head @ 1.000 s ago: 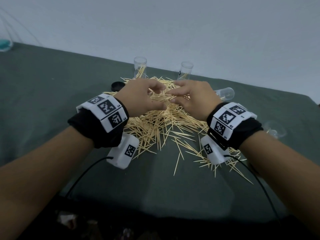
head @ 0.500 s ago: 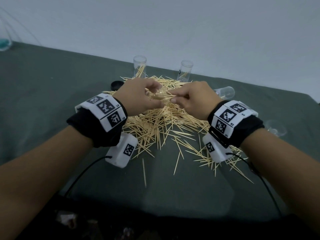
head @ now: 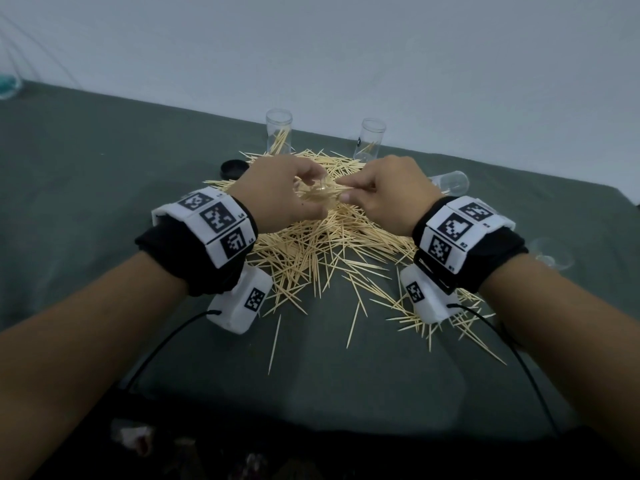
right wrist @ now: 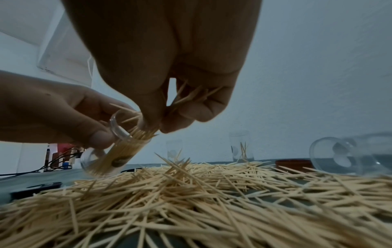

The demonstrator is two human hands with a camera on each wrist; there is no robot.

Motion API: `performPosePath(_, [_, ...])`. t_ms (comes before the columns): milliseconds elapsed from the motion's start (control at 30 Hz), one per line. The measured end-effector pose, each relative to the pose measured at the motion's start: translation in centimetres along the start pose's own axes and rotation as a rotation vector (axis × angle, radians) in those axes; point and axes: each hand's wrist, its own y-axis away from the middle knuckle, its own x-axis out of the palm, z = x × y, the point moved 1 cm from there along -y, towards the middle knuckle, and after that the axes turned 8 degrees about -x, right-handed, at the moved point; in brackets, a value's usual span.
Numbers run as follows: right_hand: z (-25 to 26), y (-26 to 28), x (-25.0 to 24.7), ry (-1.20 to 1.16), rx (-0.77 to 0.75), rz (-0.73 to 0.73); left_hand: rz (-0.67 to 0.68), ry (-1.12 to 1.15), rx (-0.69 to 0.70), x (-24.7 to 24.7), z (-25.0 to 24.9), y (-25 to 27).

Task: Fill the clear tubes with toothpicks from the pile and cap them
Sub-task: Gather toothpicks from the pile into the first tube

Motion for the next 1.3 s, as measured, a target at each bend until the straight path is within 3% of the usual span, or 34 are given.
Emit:
performPosePath(333, [-0.1, 0.0, 0.4, -0.119, 0.025, -0.162, 0.04, 0.058, -0.008, 0.1, -0.3, 0.1])
performPosePath(733, [-0.3, -0.2, 0.2, -0.147, 0.006, -0.082, 0.053, 0.095, -0.018, 0.0, -0.2, 0.1])
performPosePath(933, [-0.3, -0.3, 0.6, -0.196, -0.001, -0.212, 0.079, 0.115, 0.007, 0.3, -0.5, 0.2])
performPosePath(1033, [-0.3, -0.2, 0.5, -0.164, -0.082, -0.251, 0.06, 0.113, 0.006, 0.3, -0.4, 0.1])
performPosePath(1200, [-1.0, 0.0, 0.2, -0.148, -0.077, -0.097, 0.021, 0.11, -0.026, -0.2, 0.3, -0.2])
performPosePath(1300, [-0.8, 0.1, 0.0, -0.152, -0.045, -0.091, 0.022, 0.102, -0.022, -0.2, 0.3, -0.3])
